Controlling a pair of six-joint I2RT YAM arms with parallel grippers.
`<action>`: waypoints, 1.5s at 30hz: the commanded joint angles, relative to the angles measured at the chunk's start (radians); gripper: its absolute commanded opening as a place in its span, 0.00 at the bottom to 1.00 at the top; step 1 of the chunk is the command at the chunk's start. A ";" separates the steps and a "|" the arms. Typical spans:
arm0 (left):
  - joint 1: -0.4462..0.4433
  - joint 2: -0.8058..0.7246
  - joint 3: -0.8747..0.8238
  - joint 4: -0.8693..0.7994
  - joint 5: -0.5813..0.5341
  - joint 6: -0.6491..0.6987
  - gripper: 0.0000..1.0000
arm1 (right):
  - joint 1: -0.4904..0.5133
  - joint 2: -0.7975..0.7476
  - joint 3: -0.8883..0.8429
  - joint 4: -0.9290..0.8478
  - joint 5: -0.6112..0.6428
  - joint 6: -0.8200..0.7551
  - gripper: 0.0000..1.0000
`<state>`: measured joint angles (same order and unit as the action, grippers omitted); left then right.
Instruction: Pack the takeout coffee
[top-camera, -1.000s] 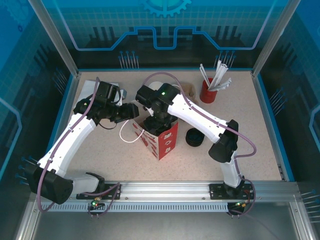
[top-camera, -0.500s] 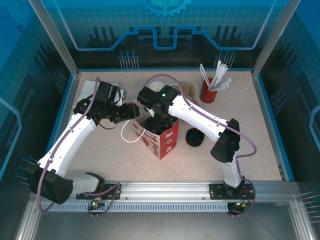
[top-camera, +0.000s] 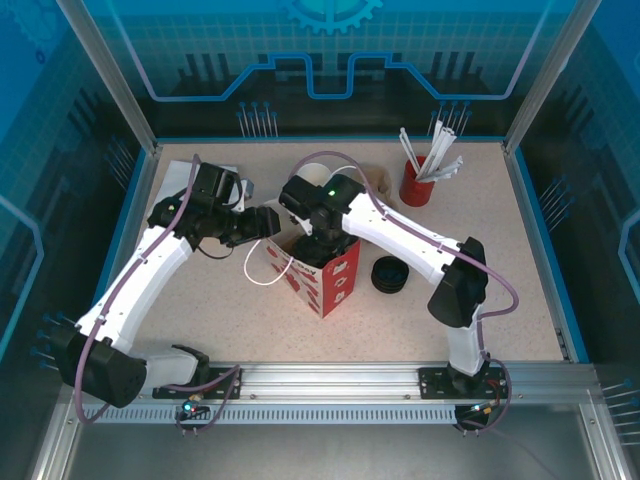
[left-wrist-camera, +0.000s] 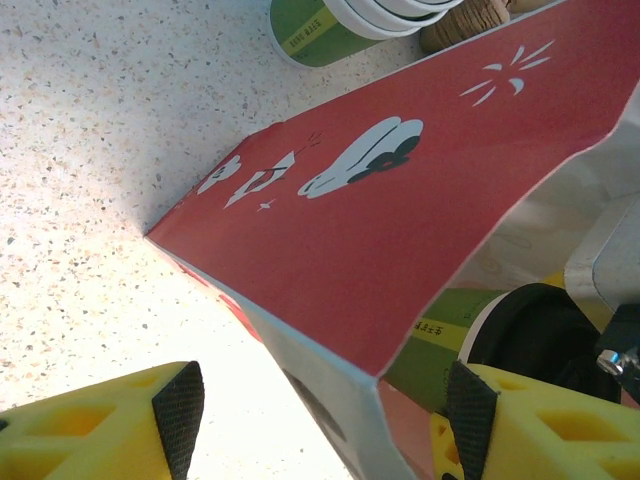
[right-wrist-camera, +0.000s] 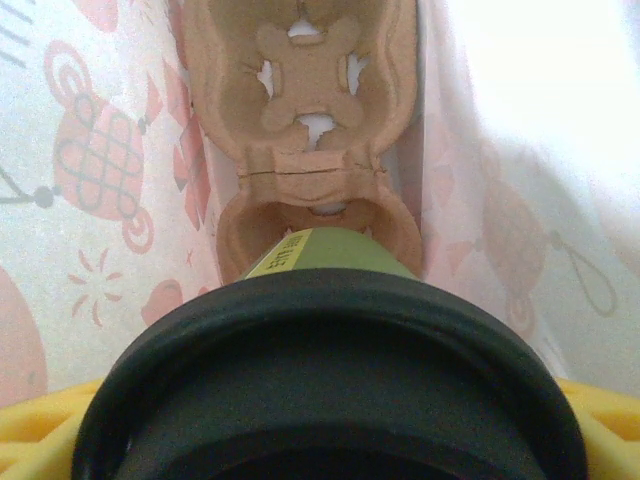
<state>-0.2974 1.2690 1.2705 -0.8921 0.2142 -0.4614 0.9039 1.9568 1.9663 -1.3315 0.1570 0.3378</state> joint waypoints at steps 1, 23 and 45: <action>0.006 0.019 0.019 -0.027 -0.019 0.029 0.68 | -0.015 -0.039 -0.022 0.018 -0.002 -0.031 0.83; 0.007 0.033 0.031 -0.021 -0.015 0.033 0.68 | -0.037 -0.051 -0.113 0.077 -0.020 -0.067 0.83; 0.007 0.046 0.050 -0.032 -0.029 0.037 0.72 | -0.054 -0.052 -0.179 0.126 -0.031 -0.102 0.83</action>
<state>-0.2974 1.3037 1.2888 -0.8925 0.2058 -0.4431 0.8684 1.9305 1.8053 -1.2087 0.1307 0.2508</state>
